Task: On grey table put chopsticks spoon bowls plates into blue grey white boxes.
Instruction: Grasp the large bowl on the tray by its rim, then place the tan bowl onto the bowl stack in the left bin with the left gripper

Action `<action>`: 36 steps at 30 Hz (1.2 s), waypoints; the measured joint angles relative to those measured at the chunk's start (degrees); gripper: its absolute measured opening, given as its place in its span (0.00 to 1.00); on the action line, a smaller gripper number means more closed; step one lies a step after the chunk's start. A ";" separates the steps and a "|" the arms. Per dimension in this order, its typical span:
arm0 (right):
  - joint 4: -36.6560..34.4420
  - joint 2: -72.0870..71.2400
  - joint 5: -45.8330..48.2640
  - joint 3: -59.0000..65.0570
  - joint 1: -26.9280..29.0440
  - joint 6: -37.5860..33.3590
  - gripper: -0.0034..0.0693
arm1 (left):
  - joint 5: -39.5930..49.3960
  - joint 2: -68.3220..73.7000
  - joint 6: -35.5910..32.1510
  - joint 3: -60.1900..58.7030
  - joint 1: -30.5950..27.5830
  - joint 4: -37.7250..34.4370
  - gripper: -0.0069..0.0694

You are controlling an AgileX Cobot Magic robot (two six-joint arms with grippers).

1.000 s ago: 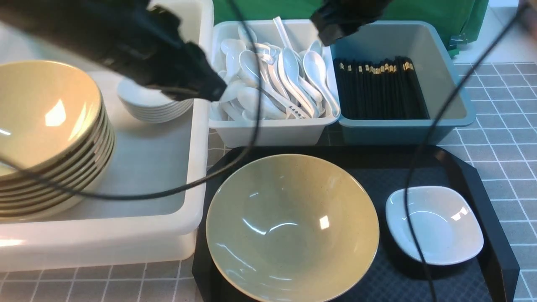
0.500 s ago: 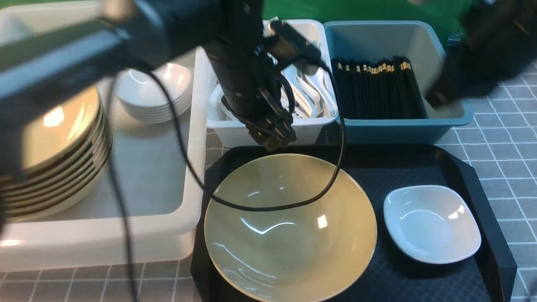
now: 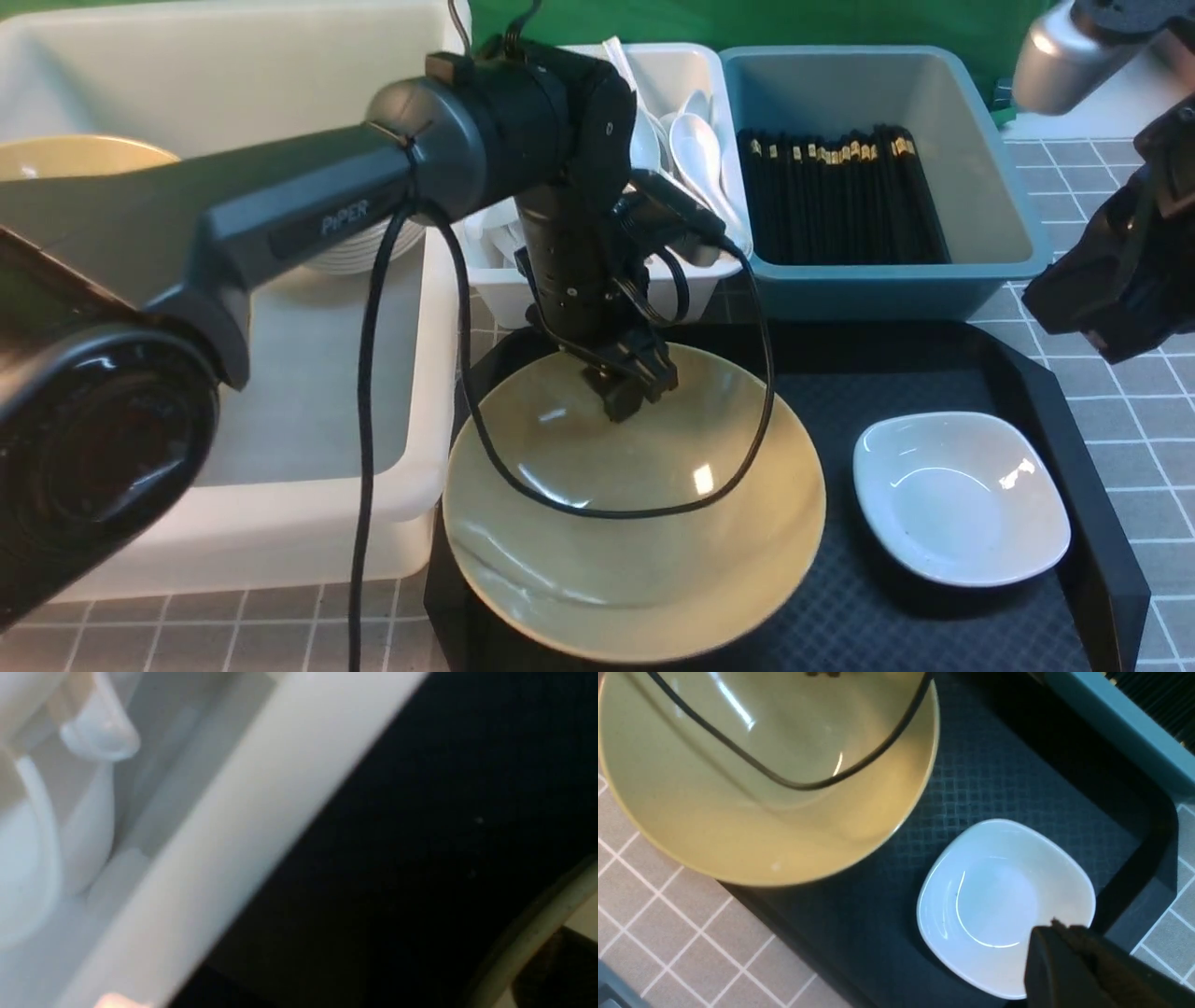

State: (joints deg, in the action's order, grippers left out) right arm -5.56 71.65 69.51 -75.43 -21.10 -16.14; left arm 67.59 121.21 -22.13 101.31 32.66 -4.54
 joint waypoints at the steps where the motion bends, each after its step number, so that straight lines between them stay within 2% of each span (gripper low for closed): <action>1: 0.00 0.00 0.00 0.00 0.00 0.00 0.10 | 1.17 -0.15 -0.17 0.15 -0.05 -0.57 0.33; 3: 0.00 -0.01 -0.30 0.00 0.00 0.00 0.10 | 3.15 -0.69 0.09 0.23 -0.06 -1.87 0.23; 5: 0.00 -0.01 -1.03 0.00 0.00 0.00 0.10 | 3.65 -2.03 1.32 0.76 -0.06 -4.16 0.16; 11: -0.23 -0.01 -3.53 0.00 -0.64 0.00 0.10 | 3.67 -8.11 1.85 1.98 -0.58 -5.09 0.10; 14: -1.10 0.11 -4.14 -0.66 -3.09 -0.18 0.10 | 3.37 -14.75 1.81 2.43 -4.42 -6.87 0.10; 18: -2.05 2.25 -4.25 -5.75 -10.97 -0.94 0.10 | 3.96 -24.47 1.94 2.28 -14.65 -14.38 0.10; 19: -2.05 2.60 -4.25 -6.08 -11.89 -1.15 0.10 | 3.94 -24.98 1.99 2.09 -15.28 -14.74 0.10; 20: -2.19 4.25 -4.25 -9.28 -15.61 -1.79 0.10 | 3.94 -29.74 1.99 0.83 -21.42 -17.42 0.10; 22: -2.19 6.58 -4.20 -12.59 -20.03 -2.78 0.10 | 3.94 -34.71 2.04 -1.90 -28.23 -19.03 0.10; 23: -2.26 7.83 -4.05 -14.38 -21.98 -3.31 0.10 | 3.94 -37.49 2.18 -3.67 -32.23 -19.40 0.10; 24: -2.26 8.08 -4.05 -14.72 -22.35 -3.37 0.10 | 3.94 -38.62 2.35 -4.45 -33.88 -19.46 0.10; 26: -2.39 10.76 -3.43 -18.57 -25.85 -4.72 0.10 | 3.82 -44.60 3.44 -9.00 -43.07 -19.31 0.10; 32: -2.14 15.88 -2.07 -23.49 -27.94 -6.19 0.10 | -1.85 -55.18 5.94 -19.73 -64.48 -19.60 0.10; 34: -1.81 16.75 -1.63 -23.61 -27.94 -6.24 0.10 | -4.41 -55.67 6.36 -22.96 -67.90 -19.60 0.10; 36: -1.75 17.09 -0.85 -23.61 -27.96 -6.41 0.11 | -6.77 -54.62 6.51 -25.58 -68.69 -19.80 0.10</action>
State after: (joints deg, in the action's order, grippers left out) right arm -7.31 88.74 68.66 -99.04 -49.06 -22.54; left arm 60.81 66.59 -15.62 75.73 -36.03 -24.34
